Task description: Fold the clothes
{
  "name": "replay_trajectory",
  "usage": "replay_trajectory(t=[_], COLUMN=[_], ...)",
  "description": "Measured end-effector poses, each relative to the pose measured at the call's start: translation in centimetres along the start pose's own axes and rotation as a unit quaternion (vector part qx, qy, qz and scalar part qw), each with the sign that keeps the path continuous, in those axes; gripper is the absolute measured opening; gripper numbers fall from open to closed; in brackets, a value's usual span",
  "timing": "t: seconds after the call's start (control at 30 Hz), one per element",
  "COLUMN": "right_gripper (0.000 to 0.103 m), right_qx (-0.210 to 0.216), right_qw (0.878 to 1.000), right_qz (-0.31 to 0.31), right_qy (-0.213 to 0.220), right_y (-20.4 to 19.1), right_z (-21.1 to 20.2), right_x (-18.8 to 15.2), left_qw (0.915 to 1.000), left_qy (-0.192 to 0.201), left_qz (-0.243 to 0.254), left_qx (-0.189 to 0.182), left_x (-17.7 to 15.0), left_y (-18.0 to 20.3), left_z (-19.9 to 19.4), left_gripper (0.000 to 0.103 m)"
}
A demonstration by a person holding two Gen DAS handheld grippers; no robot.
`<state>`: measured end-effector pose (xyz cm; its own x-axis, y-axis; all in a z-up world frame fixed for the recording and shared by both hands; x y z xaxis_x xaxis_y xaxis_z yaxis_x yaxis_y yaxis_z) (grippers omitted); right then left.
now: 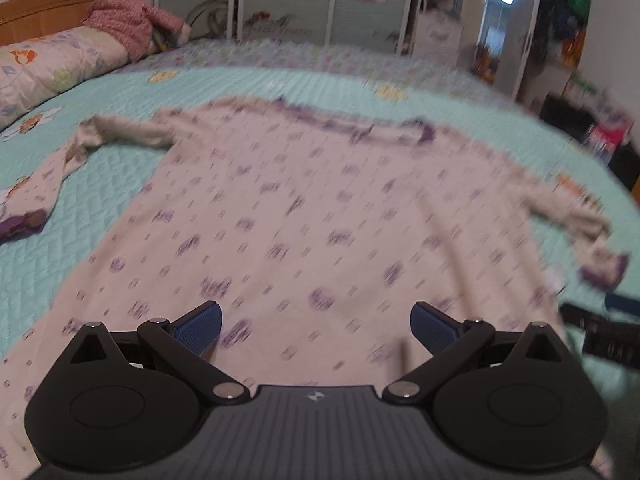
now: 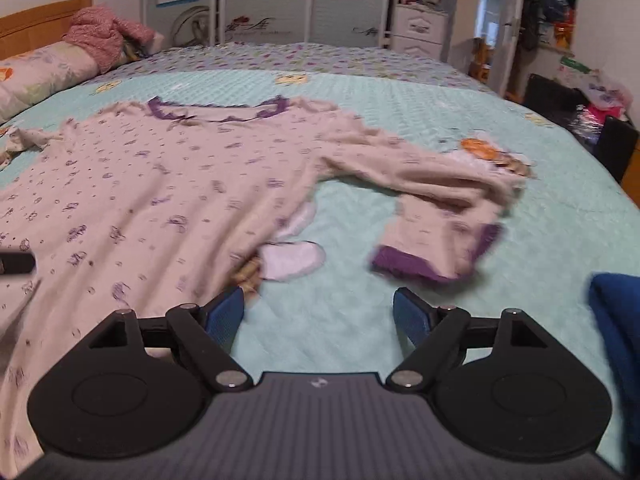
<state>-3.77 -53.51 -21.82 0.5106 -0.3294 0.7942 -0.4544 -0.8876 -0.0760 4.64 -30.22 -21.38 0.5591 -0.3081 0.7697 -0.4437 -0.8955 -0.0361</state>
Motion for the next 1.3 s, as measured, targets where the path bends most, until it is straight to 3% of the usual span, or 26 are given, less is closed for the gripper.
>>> replay_trajectory(t=[0.07,0.13,0.23,0.3,0.4,0.57,0.7,0.83,1.0,1.1,1.13,1.2,1.23,1.27,1.3], right_gripper=[0.082,0.082,0.083,0.088,0.088,0.087,0.087,0.087,0.087,0.088,0.088,0.089,0.084,0.053,0.029], right_qx=[-0.026,-0.034,-0.039,-0.055,-0.062,-0.023,0.026,-0.012,-0.053,-0.027,-0.025,-0.020,-0.015,-0.008,0.000], right_qw=[0.999,0.999,0.999,0.998,0.997,0.999,0.999,0.994,0.966,0.946,0.945,0.955,0.960,0.964,0.966], right_qz=[0.009,0.005,-0.012,-0.025,-0.030,-0.006,0.008,0.100,0.251,0.319,0.322,0.289,0.270,0.255,0.244], right_qy=[0.025,0.020,0.008,0.021,0.030,0.032,0.026,0.042,-0.021,-0.046,-0.054,-0.064,-0.068,-0.073,-0.080], right_y=[1.1,1.2,0.3,-0.1,-0.2,-2.1,-2.9,3.9,14.6,16.6,16.6,15.1,14.2,13.4,12.9], right_z=[-0.8,0.0,2.0,2.3,2.0,0.6,0.5,2.1,7.3,10.0,10.9,12.2,12.8,13.2,13.4], right_x=[0.6,0.7,-0.2,-0.6,-0.4,2.2,5.2,8.6,9.3,9.5,9.7,10.3,10.7,10.9,11.2], left_qw=[1.0000,0.9993,0.9989,0.9991,0.9993,0.9975,0.9989,0.9965,0.9984,0.9991,0.9992,0.9993,0.9992,0.9992,0.9992], left_qy=[-0.001,-0.035,-0.017,-0.011,-0.014,0.006,-0.029,-0.079,-0.035,-0.030,-0.029,-0.027,-0.025,-0.024,-0.022], left_qz=[-0.005,-0.002,0.030,0.027,0.025,0.064,0.036,0.014,0.044,0.030,0.027,0.027,0.030,0.032,0.032], left_qx=[0.002,0.009,0.032,0.030,0.024,0.028,-0.002,-0.020,0.000,-0.002,-0.002,-0.001,0.001,0.002,0.003], left_x=[0.2,-0.4,-0.8,-0.9,-0.6,2.4,4.2,2.2,0.5,0.6,0.6,0.7,0.7,0.7,0.6], left_y=[0.3,0.5,1.1,1.0,0.7,0.8,-0.6,-1.7,-0.8,-1.0,-1.1,-1.1,-1.1,-1.0,-1.0], left_z=[0.6,2.8,3.3,3.3,3.2,1.7,2.7,5.4,4.9,4.8,4.9,5.1,5.1,5.1,5.1], left_gripper=[0.103,0.103,0.103,0.103,0.103,0.103,0.103,0.103,0.103,0.103,0.103,0.103,0.103,0.103,0.103])
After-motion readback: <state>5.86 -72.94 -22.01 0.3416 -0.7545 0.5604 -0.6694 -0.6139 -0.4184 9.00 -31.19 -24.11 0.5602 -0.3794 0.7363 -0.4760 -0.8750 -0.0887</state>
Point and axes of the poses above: each gripper's, at about its wrist camera, not at the fingertips, and z roughly the way its jaws point, y to its right, x to its top, the point moved 7 cm from there along z, roughly the way its jaws point, and after that the axes turned 10 degrees about z, right-handed, at the moved point
